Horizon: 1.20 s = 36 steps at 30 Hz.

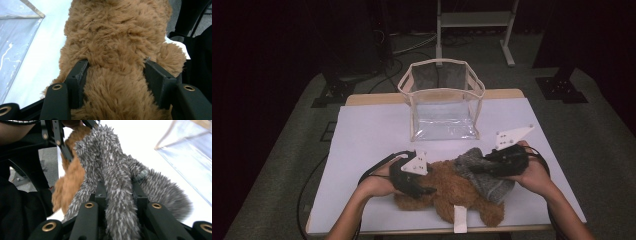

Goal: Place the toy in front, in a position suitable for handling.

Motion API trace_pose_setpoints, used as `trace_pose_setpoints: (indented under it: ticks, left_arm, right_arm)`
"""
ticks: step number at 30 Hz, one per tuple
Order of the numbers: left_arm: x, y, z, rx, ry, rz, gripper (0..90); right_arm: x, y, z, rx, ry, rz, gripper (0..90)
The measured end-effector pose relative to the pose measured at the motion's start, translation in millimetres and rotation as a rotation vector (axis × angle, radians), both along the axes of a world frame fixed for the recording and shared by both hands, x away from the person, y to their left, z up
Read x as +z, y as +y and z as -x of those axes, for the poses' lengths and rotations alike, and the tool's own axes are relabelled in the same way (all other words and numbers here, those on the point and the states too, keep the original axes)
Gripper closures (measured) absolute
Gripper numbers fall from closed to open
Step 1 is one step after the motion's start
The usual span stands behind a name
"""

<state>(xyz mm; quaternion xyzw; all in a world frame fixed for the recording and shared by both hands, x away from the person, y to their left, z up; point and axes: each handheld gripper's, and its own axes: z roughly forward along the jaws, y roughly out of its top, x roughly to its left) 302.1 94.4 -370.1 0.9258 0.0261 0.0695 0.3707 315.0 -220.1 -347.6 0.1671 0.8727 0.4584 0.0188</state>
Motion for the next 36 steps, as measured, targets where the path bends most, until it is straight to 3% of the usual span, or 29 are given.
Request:
trace_pose_setpoints:
  ticks: [2,7,14,18,22,24,26,31,32,36]
  left_arm:
    - [0.1,3.3,-0.6,0.004,0.001,0.0,39.8]
    - [0.8,7.6,-3.4,0.016,0.002,-0.012,39.8]
    - [2.8,2.7,-7.3,0.043,-0.001,-0.036,38.4]
    - [4.6,-1.1,-5.9,0.029,-0.005,-0.059,37.5]
    - [4.9,0.6,-3.7,0.017,-0.008,-0.058,38.1]
    - [3.0,0.4,-1.8,0.014,-0.001,-0.032,38.3]
    - [2.0,-2.3,-2.1,0.012,0.003,-0.031,39.0]
    - [2.1,-11.6,-2.7,-0.006,0.004,-0.03,39.0]
    - [2.2,-11.8,-3.0,-0.005,0.004,-0.031,38.9]
    - [4.4,-4.7,-3.2,0.013,-0.001,-0.021,34.5]
  right_arm:
    - [-4.2,-18.0,5.0,-0.037,0.01,0.008,71.2]
    - [-6.5,-26.6,7.8,-0.055,0.012,-0.003,70.2]
    - [6.0,-6.1,2.2,-0.022,-0.027,-0.036,71.0]
    - [8.1,10.2,-1.9,0.004,-0.037,-0.033,71.0]
    - [0.6,6.1,-4.8,-0.017,-0.014,-0.025,70.9]
    - [-2.0,-0.6,-5.0,-0.029,0.005,-0.035,70.9]
    - [0.7,0.0,-2.8,-0.026,-0.002,-0.026,71.0]
    - [15.0,19.2,-3.9,0.007,-0.038,0.015,71.1]
    - [18.8,35.5,-9.3,0.036,-0.043,0.029,71.2]
    - [8.2,55.2,-16.7,0.07,-0.023,0.073,71.4]
